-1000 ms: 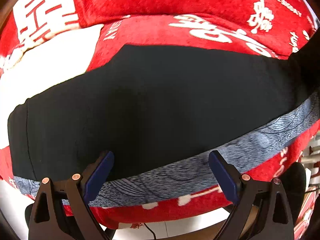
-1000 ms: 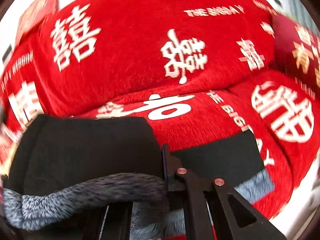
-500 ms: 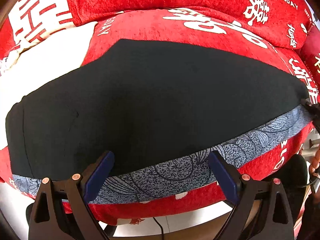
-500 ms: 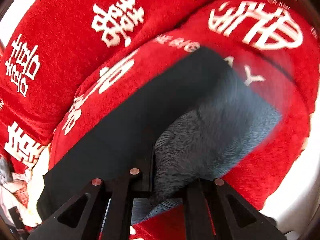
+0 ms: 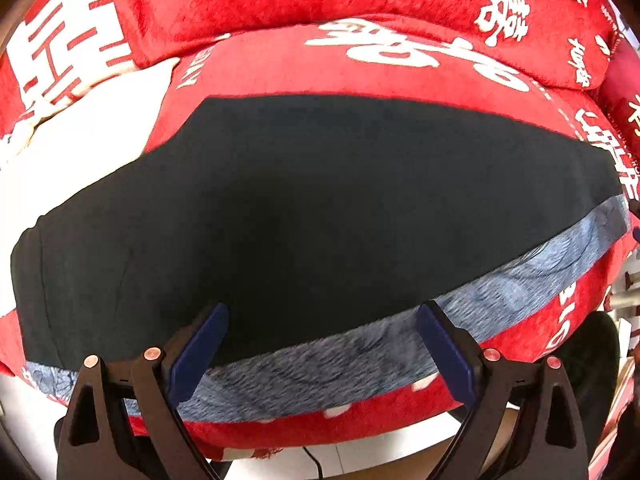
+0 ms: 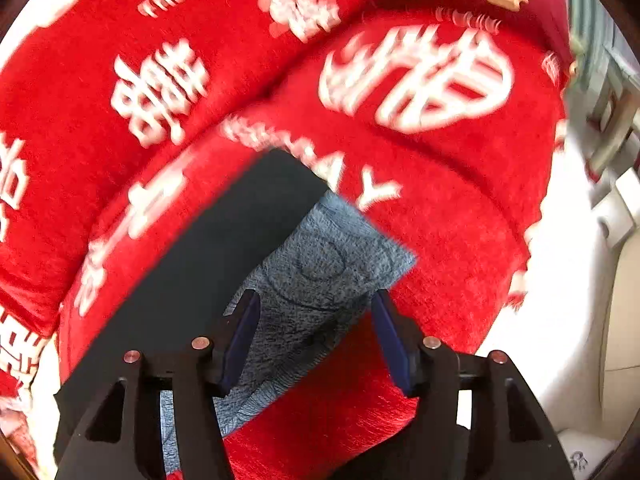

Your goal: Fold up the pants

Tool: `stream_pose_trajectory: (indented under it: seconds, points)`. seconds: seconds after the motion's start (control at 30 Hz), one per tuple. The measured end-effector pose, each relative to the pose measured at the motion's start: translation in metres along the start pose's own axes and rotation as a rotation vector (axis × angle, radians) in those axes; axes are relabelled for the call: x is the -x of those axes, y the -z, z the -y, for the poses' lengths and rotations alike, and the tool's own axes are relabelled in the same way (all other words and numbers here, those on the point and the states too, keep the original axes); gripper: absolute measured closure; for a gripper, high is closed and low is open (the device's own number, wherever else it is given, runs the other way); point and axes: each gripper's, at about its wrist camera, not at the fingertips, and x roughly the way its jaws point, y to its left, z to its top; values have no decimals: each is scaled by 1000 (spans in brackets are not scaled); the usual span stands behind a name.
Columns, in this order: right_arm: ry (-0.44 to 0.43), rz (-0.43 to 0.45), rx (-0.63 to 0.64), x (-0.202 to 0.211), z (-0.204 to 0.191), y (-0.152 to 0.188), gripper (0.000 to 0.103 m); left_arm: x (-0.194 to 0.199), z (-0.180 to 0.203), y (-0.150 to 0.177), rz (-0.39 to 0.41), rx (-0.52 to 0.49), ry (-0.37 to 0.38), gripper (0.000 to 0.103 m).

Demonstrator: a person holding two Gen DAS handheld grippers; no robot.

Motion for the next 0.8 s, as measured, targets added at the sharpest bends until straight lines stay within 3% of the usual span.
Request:
stream_pose_trajectory:
  seconds: [0.1,0.13,0.2,0.27,0.4,0.47,0.6,0.7,0.73,0.8]
  points:
    - [-42,15,341,10,-73,25,29,-3,16,-4,2,-36,-6,7]
    - [-102,-1,481,12,-104,44,26,-6,20,-3,3,-53,-22,7]
    - [-205,-62,607,10,-136,69,24,-11,22,-2,0,-58,-45,7]
    - [-208,-99,681,1,-156,85,24,-15,10,1,-9,-29,-20,4]
    - [-252,-220,623,-29,-137,77,24,-17,-21,6,-11,43,0,0]
    - [-288,-205,592,-32,-110,62,24,-15,-30,8,-5,57,-5,0]
    - [-145,-178,499,-49,-36,22,23,-13,-38,12,1,60,1,0]
    - [-105,-148,391,-54,15,-7,23,-11,-31,11,-3,55,-25,0]
    - [-116,-164,364,-57,27,-16,28,-8,-28,10,1,46,-39,0]
    - [-119,-174,336,-53,28,-21,30,-2,-17,7,27,21,-50,0]
